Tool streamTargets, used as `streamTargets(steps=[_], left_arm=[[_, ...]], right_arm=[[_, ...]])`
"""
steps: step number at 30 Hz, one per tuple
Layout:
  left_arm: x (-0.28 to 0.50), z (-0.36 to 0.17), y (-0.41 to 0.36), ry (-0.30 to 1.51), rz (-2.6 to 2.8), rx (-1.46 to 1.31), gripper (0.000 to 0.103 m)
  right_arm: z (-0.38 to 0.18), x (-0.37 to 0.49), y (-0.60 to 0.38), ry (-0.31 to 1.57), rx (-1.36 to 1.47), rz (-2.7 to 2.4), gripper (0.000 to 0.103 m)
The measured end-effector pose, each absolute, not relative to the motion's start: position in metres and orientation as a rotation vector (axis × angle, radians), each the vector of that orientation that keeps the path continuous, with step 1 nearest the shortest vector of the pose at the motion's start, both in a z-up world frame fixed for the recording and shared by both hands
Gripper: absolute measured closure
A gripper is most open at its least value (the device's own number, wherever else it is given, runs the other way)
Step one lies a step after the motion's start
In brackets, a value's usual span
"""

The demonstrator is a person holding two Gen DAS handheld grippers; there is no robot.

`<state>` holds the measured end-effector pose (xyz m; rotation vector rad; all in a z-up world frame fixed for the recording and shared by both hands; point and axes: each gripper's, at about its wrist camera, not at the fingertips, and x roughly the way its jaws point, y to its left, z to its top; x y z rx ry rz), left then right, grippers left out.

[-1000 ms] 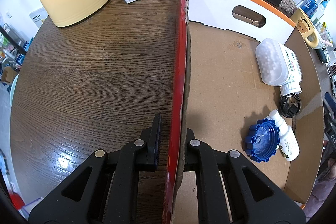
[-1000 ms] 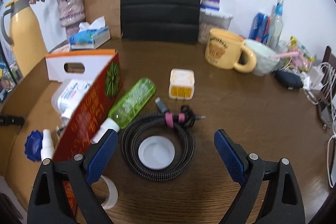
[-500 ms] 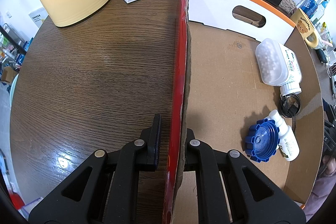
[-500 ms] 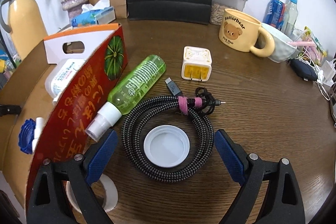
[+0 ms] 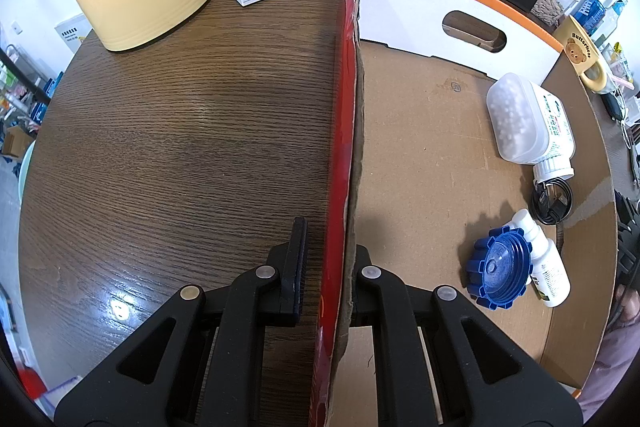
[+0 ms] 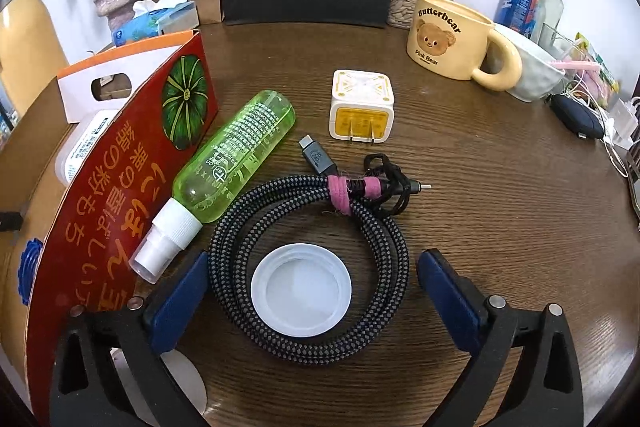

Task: Organize rigid objects
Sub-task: 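Grasp the black braided cable coil with the right tool and lift it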

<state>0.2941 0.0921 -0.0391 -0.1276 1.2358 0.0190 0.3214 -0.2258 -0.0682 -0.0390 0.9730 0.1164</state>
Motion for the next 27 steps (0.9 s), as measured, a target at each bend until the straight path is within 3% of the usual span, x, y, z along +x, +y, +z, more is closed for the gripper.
streamTargets(steps=[7,9,13,27], left_arm=[[0.294,-0.039,0.092,1.236,0.019,-0.128,0.096],[0.294,-0.039,0.092,1.236,0.019,-0.128,0.096],[0.294,-0.039,0.092,1.236,0.019,-0.128,0.096],[0.294,-0.039,0.092,1.236,0.019,-0.128,0.096]], right_arm=[[-0.068,0.321,-0.226,0.970,-0.035,0.111,0.000],[-0.066,0.317,-0.225,0.952,-0.039,0.111,0.007],[-0.066,0.315,-0.226,0.944,-0.033,0.105,0.009],[-0.041,0.299,-0.226,0.823,-0.037,0.058,0.011]])
